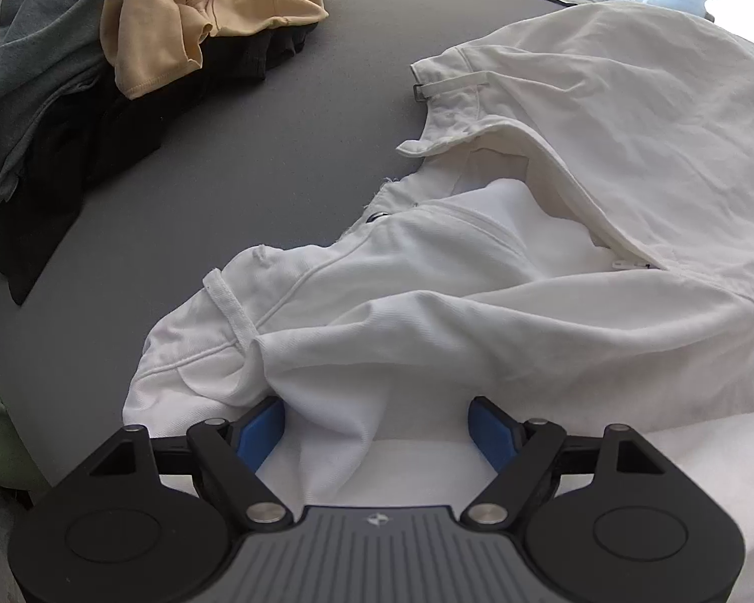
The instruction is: Fold clothes
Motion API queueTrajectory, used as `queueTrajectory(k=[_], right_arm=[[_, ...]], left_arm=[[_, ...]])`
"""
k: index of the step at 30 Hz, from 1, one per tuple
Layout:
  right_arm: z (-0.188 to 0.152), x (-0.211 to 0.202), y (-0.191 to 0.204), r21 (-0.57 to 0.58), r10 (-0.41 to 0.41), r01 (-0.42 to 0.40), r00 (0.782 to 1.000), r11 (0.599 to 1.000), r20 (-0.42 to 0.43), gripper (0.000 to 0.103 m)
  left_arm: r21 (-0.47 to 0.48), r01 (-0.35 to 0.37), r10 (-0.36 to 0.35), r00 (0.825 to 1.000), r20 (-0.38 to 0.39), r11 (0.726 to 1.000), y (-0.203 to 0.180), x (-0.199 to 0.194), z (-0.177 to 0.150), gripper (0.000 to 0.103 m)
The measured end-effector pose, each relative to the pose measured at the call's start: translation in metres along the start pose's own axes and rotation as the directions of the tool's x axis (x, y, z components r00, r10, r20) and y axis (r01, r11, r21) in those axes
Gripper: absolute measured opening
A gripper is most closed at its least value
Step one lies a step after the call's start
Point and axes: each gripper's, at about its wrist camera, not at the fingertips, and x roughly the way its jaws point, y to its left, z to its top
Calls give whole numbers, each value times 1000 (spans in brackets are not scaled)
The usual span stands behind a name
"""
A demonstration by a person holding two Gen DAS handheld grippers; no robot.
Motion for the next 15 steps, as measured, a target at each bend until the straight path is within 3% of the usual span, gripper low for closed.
queueTrajectory(k=[2, 5, 7, 10, 12, 13, 15], right_arm=[[29, -40, 1, 15, 43, -45, 989, 999, 144, 1], [52, -103, 0, 10, 69, -77, 943, 997, 326, 1], [48, -130, -8, 4, 42, -47, 927, 999, 372, 1], [17, -125, -30, -16, -48, 55, 963, 998, 267, 1], [-15, -100, -50, -22, -127, 129, 987, 991, 94, 1], [-33, -85, -60, -31, -169, 169, 986, 985, -3, 1], [-67, -67, -77, -34, -237, 234, 958, 972, -159, 2]], left_arm=[[-17, 18, -18, 1000, 0, 1000, 0, -2, -1, 81], [-29, 62, -62, 998, 2, 998, 0, -7, -4, 81], [-11, 58, -58, 998, 8, 998, -3, -8, -11, 81], [31, 25, -25, 1000, 17, 999, -7, -7, -23, 81], [42, 17, -18, 1000, 24, 999, -7, -7, -29, 81], [39, 20, -21, 999, 31, 999, -6, -7, -32, 81], [28, 27, -28, 999, 30, 999, -4, -7, -33, 82]])
